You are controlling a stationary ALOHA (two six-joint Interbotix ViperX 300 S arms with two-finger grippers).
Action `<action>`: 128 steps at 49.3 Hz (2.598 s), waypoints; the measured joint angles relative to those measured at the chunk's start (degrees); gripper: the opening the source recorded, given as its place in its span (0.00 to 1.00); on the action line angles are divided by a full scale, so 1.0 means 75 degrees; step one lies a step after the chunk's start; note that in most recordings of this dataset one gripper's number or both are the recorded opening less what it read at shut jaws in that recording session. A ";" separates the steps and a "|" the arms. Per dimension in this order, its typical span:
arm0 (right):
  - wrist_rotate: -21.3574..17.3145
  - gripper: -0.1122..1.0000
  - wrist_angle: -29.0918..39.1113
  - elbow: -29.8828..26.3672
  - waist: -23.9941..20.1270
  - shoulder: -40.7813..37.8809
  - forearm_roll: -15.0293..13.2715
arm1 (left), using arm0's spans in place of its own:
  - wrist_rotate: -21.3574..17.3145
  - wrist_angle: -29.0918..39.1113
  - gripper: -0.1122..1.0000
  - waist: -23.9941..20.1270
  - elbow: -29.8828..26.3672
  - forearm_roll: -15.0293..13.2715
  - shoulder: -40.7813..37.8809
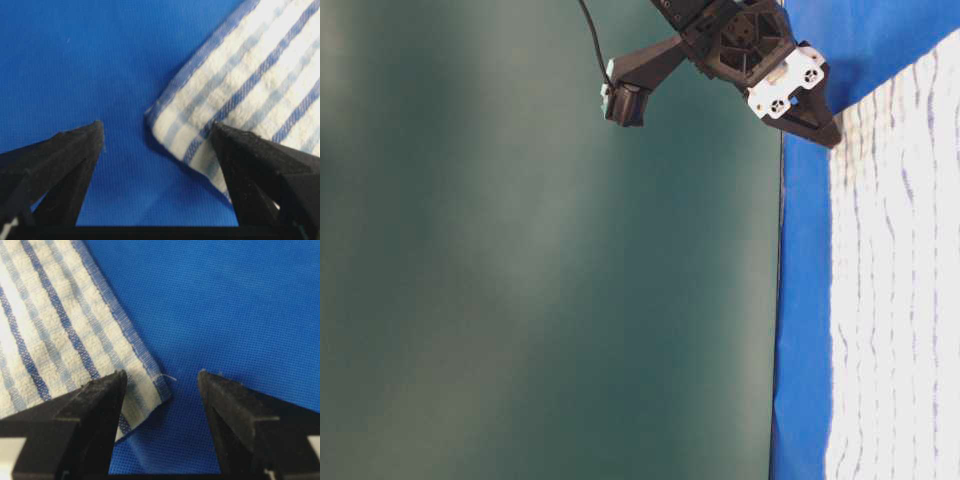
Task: Fold the blue towel.
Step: 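Move both grippers to the towel's far corners, then grasp the far corners of the striped towel with both grippers, then fold the far edge toward the near edge with both grippers, release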
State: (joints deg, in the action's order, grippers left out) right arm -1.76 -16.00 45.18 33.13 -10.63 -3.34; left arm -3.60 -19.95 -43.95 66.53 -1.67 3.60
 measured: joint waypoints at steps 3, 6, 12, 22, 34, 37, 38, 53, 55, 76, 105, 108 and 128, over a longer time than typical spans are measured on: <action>0.0000 0.64 0.0000 0.0000 0.0000 0.0000 0.0000 | -0.0023 -0.0012 0.88 -0.0047 -0.0094 0.0000 -0.0164; 0.0000 0.59 0.0000 0.0000 0.0000 -0.0012 0.0000 | -0.0023 -0.0023 0.87 -0.0070 -0.0129 0.0012 -0.0234; 0.0012 0.34 0.0000 0.0000 0.0000 -0.0047 -0.0023 | -0.0047 -0.0012 0.77 -0.0082 -0.0141 0.0012 -0.0270; 0.0012 0.14 0.0000 0.0000 0.0000 -0.0117 -0.0164 | -0.0035 0.0117 0.36 0.0023 -0.0117 0.0023 -0.0270; 0.0000 0.14 -0.0023 0.0000 0.0000 -0.0129 -0.0176 | -0.0059 0.0211 0.15 0.0270 -0.0129 0.0035 -0.0258; -0.0012 0.14 -0.0012 0.0000 0.0012 -0.0117 -0.0176 | -0.0082 0.0234 0.15 0.0281 -0.0129 0.0035 -0.0246; -0.0023 0.14 -0.0012 0.0000 0.0012 -0.0117 -0.0164 | -0.0094 0.0246 0.15 0.0281 -0.0129 0.0035 -0.0246; -0.0070 0.14 0.0047 0.0035 0.0000 0.0234 -0.0164 | -0.0480 0.0891 0.15 0.0281 -0.0316 0.0035 0.0340; -0.0070 0.14 0.0082 0.0047 0.0000 0.0340 -0.0164 | -0.0527 0.1008 0.15 0.0281 -0.0352 0.0035 0.0504; -0.0105 0.14 0.0281 0.0070 -0.0012 0.0633 -0.0164 | -0.0563 0.1266 0.15 0.0398 -0.0199 0.0035 0.1641; -0.0141 0.14 0.0738 0.1090 -0.2016 0.2027 0.0281 | 0.0984 0.2121 0.15 0.3047 0.0492 0.0023 0.2941; -0.0141 0.14 0.0738 0.1242 -0.2250 0.2250 0.0398 | 0.1184 0.2227 0.15 0.3422 0.0527 0.0023 0.3141; -0.0363 0.14 0.1043 0.1676 -0.3691 0.2883 0.0949 | 0.2707 0.2754 0.15 0.5320 0.0844 0.0012 0.3855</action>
State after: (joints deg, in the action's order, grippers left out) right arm -4.48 -8.17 57.74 5.45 10.99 3.78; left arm 16.70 0.70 -4.04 72.86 -1.58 32.52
